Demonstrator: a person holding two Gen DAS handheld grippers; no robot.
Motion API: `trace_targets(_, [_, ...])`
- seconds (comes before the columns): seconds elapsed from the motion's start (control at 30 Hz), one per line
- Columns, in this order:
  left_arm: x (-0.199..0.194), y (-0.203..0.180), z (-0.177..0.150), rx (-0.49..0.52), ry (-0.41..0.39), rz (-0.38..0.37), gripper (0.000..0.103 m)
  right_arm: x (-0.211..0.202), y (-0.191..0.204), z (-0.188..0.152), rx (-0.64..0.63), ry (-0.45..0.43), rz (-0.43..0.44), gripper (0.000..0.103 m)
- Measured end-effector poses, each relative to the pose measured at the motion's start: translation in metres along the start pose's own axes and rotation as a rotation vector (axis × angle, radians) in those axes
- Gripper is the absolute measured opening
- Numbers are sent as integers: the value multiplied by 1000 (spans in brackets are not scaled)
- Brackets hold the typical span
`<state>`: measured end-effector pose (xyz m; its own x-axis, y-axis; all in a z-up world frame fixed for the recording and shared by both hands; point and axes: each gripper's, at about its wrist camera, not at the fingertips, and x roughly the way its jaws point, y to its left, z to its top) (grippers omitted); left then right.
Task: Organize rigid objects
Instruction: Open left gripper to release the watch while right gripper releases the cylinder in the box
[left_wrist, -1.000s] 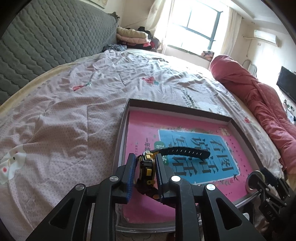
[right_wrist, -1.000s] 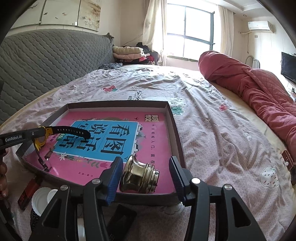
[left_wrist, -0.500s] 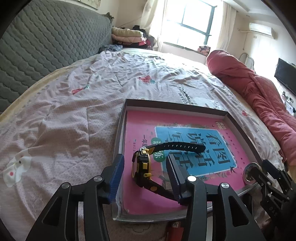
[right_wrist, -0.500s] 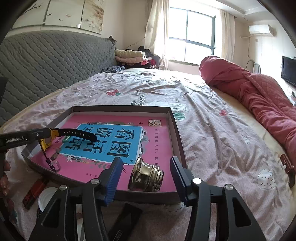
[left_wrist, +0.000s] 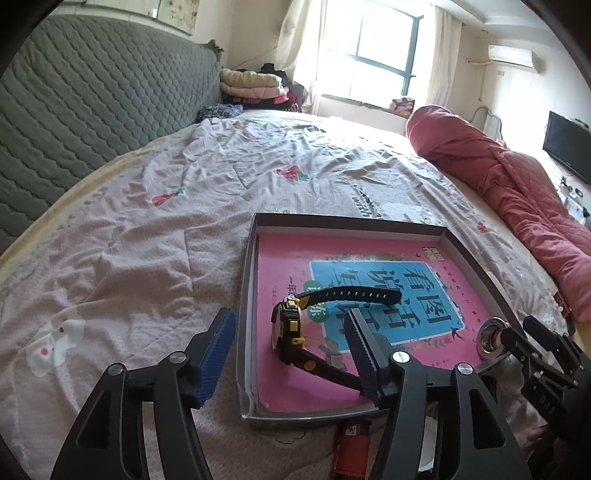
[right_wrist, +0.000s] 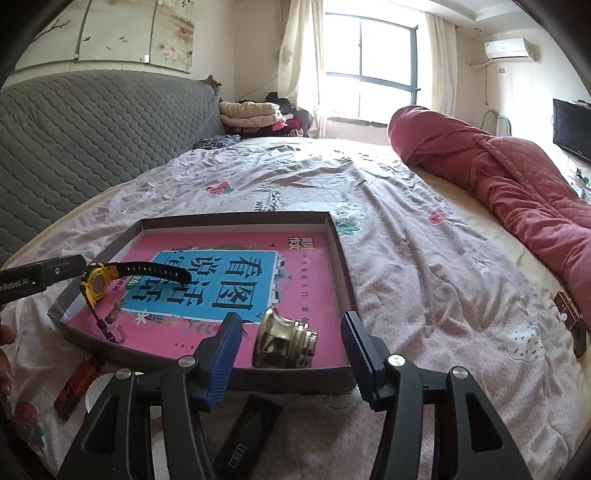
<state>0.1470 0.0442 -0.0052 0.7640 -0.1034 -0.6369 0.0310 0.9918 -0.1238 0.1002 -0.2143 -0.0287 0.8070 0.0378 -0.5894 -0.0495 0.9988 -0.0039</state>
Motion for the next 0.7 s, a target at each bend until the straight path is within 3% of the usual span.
trace_targets(0.23, [-16, 1, -7, 10, -28, 10, 66, -9, -10, -3, 59, 5, 3, 56])
trace_targets(0.7, [-42, -4, -19, 34, -50, 50, 66, -33, -2, -7, 40, -7, 19, 56])
